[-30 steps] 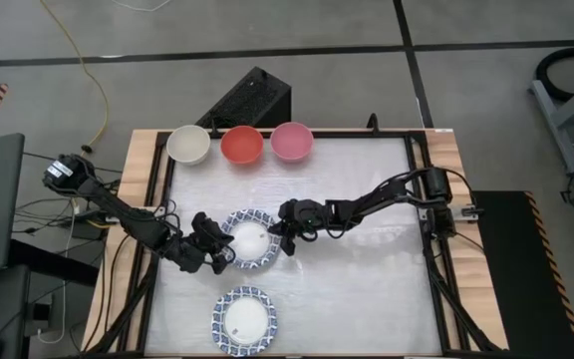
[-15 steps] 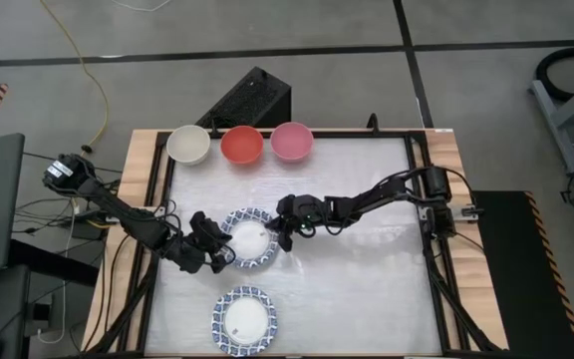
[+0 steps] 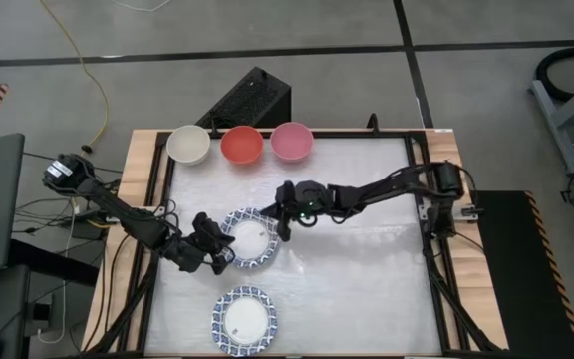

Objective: Nest bowls inside each other by size order
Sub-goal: Stack the white patterned bowl on top of the white patterned bowl

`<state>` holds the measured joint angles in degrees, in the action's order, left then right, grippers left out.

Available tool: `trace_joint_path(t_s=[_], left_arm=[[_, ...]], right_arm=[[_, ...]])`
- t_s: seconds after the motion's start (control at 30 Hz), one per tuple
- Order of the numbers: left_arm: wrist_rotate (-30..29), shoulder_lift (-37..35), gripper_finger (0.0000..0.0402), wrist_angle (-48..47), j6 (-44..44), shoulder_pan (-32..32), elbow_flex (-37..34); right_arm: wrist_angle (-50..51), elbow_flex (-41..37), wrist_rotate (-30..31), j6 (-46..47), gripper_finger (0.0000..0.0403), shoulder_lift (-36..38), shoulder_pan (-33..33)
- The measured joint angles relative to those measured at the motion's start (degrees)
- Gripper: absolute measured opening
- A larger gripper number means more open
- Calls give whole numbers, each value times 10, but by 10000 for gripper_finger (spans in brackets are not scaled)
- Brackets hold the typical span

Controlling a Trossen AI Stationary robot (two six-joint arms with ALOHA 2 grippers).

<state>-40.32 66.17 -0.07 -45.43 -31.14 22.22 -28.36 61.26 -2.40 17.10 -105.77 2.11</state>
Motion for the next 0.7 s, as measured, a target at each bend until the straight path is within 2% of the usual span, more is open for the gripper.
trace_joint_path(t_s=[0.1, 0.23, 0.43, 0.57, 0.7], left_arm=[[-17, -11, 0, 8, 17, 0, 1], [-47, -30, 0, 8, 43, 2, 11], [-98, -82, 0, 9, 89, 2, 33], [-96, -124, 3, 10, 143, 2, 51], [-76, -167, 17, 10, 194, 2, 63]], right_arm=[[29, 0, 21, -23, 13, 35, 3], [78, 0, 19, -25, 15, 90, 11], [202, 0, -54, 30, 31, 186, 32], [292, 0, -64, 53, 45, 240, 25], [391, 0, -65, 57, 72, 260, -9]])
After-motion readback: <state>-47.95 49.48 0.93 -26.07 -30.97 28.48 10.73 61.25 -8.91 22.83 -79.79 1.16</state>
